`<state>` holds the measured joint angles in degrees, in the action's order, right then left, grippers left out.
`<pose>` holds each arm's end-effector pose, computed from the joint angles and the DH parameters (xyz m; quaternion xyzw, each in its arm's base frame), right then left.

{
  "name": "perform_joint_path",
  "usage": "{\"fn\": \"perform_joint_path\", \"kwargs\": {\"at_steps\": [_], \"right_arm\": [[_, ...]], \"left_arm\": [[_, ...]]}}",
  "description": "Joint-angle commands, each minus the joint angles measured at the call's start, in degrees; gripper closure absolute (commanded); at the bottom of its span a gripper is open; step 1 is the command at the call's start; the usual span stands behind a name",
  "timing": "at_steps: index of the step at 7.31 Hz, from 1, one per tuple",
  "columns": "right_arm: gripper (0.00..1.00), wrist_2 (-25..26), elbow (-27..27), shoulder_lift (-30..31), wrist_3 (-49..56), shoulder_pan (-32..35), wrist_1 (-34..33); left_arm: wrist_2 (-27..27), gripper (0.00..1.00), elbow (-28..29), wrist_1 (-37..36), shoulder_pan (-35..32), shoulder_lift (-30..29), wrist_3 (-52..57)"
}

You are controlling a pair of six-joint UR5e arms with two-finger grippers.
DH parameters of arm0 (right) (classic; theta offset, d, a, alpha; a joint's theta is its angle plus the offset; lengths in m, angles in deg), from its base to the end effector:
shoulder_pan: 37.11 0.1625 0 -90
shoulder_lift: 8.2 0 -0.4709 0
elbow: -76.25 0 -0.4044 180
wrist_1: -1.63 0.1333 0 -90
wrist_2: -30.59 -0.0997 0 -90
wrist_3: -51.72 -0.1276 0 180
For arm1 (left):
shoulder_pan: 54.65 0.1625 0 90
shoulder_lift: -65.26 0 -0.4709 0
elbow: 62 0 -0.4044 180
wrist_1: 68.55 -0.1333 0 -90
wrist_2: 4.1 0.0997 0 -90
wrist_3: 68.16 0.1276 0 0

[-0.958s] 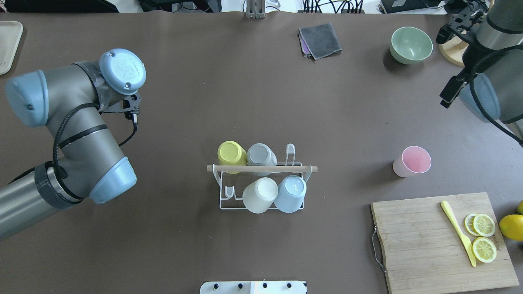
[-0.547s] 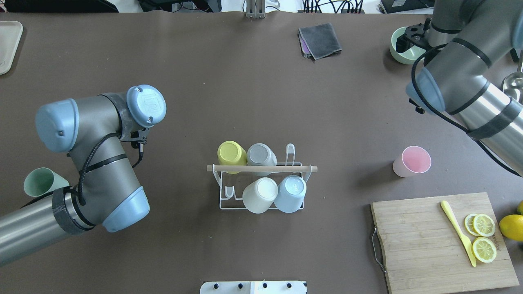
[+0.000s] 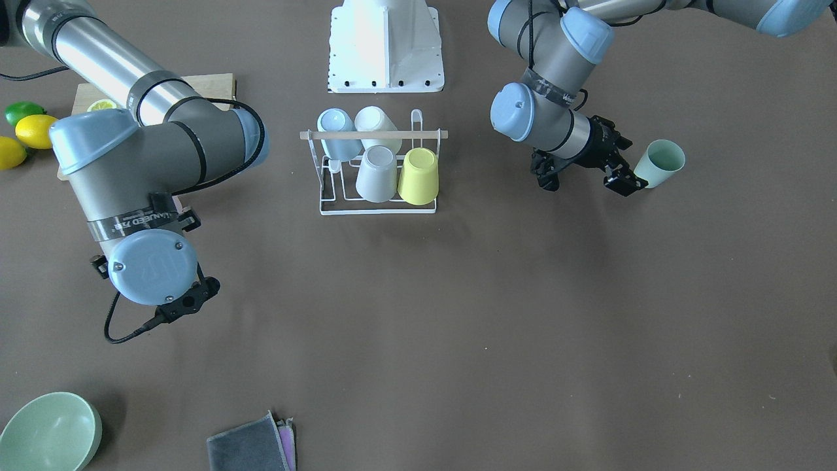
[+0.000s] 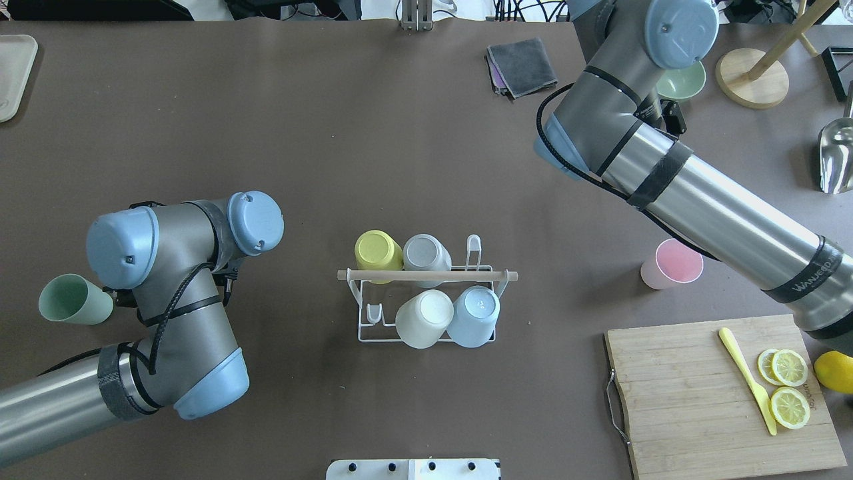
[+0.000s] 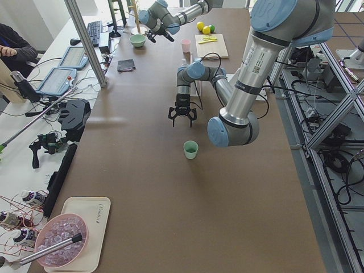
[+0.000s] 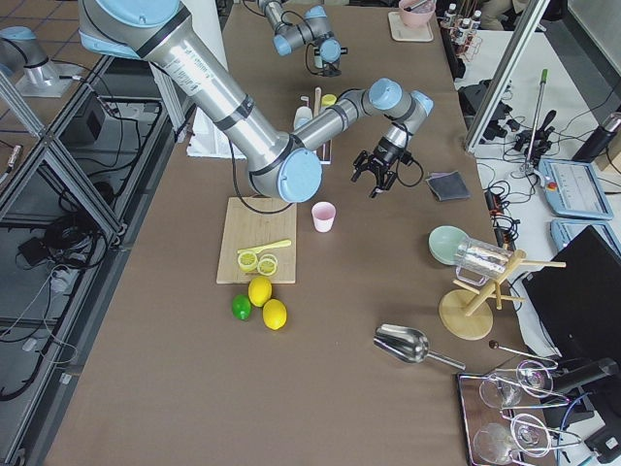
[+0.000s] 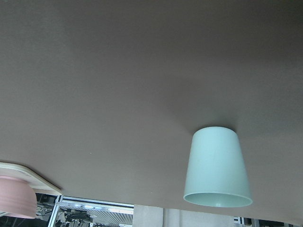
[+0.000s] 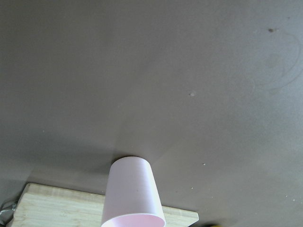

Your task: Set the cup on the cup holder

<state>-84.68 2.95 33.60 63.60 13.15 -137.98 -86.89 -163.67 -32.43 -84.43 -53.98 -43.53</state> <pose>-0.4219 -0.6308 0.4057 -0.2011 -0.1727 -0.3886 0.8825 0.4504 -0.4298 0.4543 -0.0882 -0.0939 0.6742 0.7272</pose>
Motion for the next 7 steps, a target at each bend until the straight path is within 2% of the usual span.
{"fn": "perform_joint_path", "kwargs": {"at_steps": [1, 3, 7], "right_arm": [[0.0, 1.44, 0.79, 0.39, 3.55, -2.17, -2.58], [0.0, 1.44, 2.36, 0.66, 6.3, -2.18, -4.0], [0.0, 1.1, 11.58, -1.45, 9.29, -4.37, -3.64]], "left_arm": [[-0.09, 0.01, 0.33, 0.61, 1.56, 3.04, 2.08], [-0.01, 0.01, 0.42, 3.24, 2.53, 5.24, 2.27], [-0.18, 0.01, 2.88, 6.32, 4.2, 6.65, 0.34]]}}
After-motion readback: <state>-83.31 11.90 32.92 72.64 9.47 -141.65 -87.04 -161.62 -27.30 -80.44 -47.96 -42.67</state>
